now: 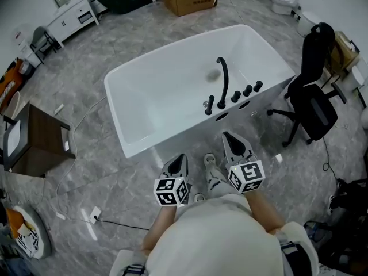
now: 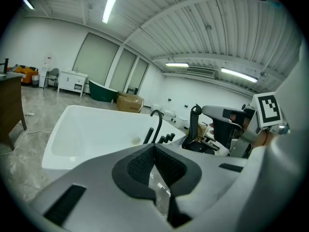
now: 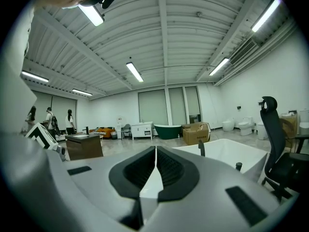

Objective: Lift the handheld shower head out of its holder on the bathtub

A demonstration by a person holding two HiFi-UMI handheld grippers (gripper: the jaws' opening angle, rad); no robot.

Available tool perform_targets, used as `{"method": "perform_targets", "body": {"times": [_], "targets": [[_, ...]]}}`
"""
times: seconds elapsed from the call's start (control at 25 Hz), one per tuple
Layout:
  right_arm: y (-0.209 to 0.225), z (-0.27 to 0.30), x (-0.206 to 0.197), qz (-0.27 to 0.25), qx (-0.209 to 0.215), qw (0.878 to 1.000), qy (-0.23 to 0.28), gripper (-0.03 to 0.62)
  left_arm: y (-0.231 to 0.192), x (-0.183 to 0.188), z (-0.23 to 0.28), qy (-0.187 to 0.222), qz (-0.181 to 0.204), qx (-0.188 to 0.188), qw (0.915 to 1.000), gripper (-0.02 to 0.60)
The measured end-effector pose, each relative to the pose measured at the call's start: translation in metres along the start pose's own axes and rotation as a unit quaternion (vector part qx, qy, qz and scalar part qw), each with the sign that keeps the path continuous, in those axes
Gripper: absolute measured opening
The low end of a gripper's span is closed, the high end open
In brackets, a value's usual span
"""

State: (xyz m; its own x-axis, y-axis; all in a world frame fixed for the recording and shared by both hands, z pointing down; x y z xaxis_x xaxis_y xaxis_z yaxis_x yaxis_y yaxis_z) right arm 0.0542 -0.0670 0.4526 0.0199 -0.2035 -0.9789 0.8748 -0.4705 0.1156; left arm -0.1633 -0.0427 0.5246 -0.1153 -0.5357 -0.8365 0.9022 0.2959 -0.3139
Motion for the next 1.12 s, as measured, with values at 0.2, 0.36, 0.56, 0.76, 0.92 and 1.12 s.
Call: {"method": "perform_targets", "body": {"times": [0.2, 0.36, 0.56, 0.76, 0.92, 1.12], "targets": [[0.021, 0.036, 0.004, -0.010, 0.019, 1.000, -0.002, 0.020, -0.006, 0.013, 0.029, 0.005, -0.008, 0.014, 0.9999, 0.020], [0.042, 0.064, 0.011, -0.014, 0.030, 0.999, -0.007, 0.020, -0.008, 0.032, 0.054, 0.009, -0.009, 0.019, 0.9997, 0.020], [0.069, 0.095, 0.016, -0.024, 0.043, 0.999, -0.017, 0.021, -0.009, 0.054, 0.083, 0.014, -0.011, 0.028, 0.9994, 0.020], [0.096, 0.120, 0.009, -0.029, 0.055, 0.997, -0.033, 0.021, -0.010, 0.062, 0.108, 0.013, -0.018, 0.037, 0.9991, 0.020], [0.115, 0.140, -0.009, -0.024, 0.066, 0.996, -0.061, 0.023, -0.010, 0.062, 0.126, 0.004, -0.021, 0.047, 0.9987, 0.020], [0.139, 0.165, -0.041, -0.015, 0.091, 0.990, -0.102, 0.140, -0.007, 0.065, 0.147, -0.003, -0.026, 0.059, 0.9979, 0.020]]}}
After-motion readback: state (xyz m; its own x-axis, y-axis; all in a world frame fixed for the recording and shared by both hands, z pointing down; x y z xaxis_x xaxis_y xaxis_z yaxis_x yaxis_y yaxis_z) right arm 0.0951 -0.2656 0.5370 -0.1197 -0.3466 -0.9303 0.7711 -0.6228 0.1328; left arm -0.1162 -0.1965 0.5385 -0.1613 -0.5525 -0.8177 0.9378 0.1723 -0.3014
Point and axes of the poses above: the fingertips, and each gripper's own axes: z forward along the fingers, y to its right, x out of its top, the point moved 8 cm from there along -z, backward along the fingers, and after that the axes turned 5 degrees about x, right-handed, at the moved point
